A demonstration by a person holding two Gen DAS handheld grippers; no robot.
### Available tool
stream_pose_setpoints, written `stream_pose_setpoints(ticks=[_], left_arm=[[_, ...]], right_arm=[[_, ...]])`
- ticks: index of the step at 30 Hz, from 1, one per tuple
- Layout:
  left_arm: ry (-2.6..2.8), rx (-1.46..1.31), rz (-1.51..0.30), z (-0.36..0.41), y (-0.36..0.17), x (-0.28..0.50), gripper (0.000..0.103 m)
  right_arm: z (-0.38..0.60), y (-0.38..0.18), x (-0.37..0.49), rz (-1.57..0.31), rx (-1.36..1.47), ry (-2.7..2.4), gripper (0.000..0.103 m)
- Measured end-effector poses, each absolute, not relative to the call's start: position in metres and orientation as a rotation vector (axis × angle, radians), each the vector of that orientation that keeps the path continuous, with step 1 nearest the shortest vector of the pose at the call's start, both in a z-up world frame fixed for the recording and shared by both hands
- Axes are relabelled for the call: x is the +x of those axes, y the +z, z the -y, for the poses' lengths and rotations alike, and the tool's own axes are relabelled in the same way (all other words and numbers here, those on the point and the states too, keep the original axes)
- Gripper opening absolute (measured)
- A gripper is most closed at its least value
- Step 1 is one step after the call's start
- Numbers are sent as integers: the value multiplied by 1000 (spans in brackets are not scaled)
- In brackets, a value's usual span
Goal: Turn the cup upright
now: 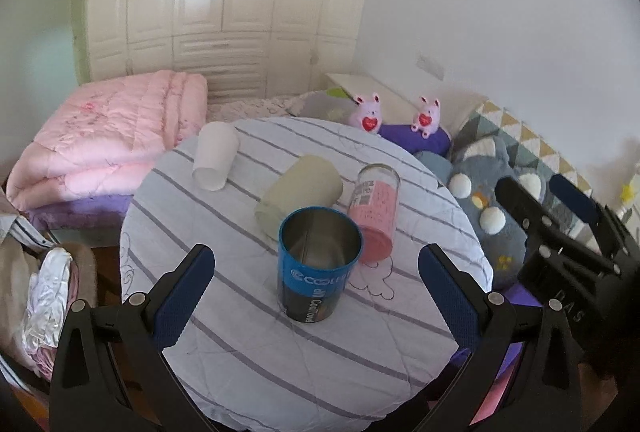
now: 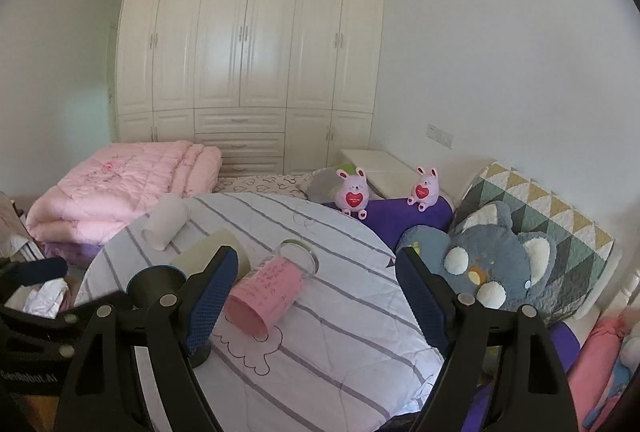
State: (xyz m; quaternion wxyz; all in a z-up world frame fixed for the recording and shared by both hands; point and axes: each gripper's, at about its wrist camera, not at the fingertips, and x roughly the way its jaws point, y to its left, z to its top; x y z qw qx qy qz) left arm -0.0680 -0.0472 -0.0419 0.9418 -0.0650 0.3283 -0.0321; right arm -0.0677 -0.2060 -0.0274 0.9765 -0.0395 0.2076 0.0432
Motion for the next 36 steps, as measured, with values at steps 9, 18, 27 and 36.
stream_pose_setpoints(ticks=[9, 18, 27, 36], left_arm=[[46, -140, -675, 58, -56, -82, 103], [58, -92, -643, 70, -58, -94, 103], [60, -87, -638, 71, -54, -94, 103], [54, -72, -644, 74, -49, -90, 103]], right_arm=[[217, -44, -77, -464, -77, 84, 82], [219, -51, -89, -465, -77, 86, 82], [221, -52, -87, -475, -73, 92, 82], [222, -51, -85, -476, -67, 97, 82]])
